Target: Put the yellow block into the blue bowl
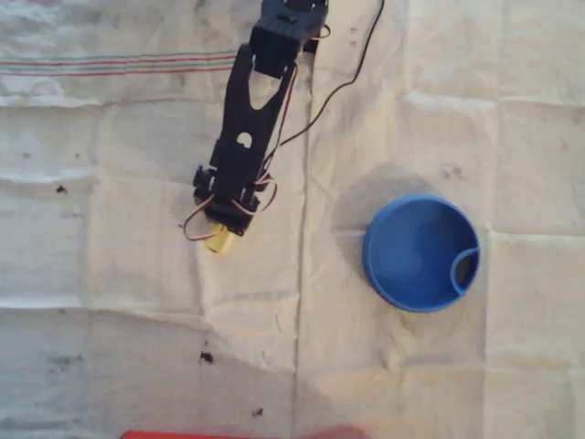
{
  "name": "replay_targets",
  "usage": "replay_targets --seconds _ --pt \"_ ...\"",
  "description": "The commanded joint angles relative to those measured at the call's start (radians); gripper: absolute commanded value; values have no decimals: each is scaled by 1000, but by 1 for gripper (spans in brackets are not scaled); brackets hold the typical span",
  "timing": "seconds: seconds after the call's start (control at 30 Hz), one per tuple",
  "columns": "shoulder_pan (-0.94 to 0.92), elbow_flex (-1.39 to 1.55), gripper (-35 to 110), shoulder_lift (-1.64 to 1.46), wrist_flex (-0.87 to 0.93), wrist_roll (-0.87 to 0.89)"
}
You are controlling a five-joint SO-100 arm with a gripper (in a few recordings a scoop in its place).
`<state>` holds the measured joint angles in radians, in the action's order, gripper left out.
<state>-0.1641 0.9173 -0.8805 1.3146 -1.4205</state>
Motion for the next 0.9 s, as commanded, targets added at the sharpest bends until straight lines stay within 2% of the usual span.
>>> replay_targets --seconds 0.0,0.2,0.37,0.63,0.87 --pt "41 -78 0 -288 57 3" --pt "144 -78 0 -480 178 6" --pt "296 -80 0 -549 193 101" --pt "563 -64 0 -541 140 262" --pt "724 -78 0 -428 -29 307"
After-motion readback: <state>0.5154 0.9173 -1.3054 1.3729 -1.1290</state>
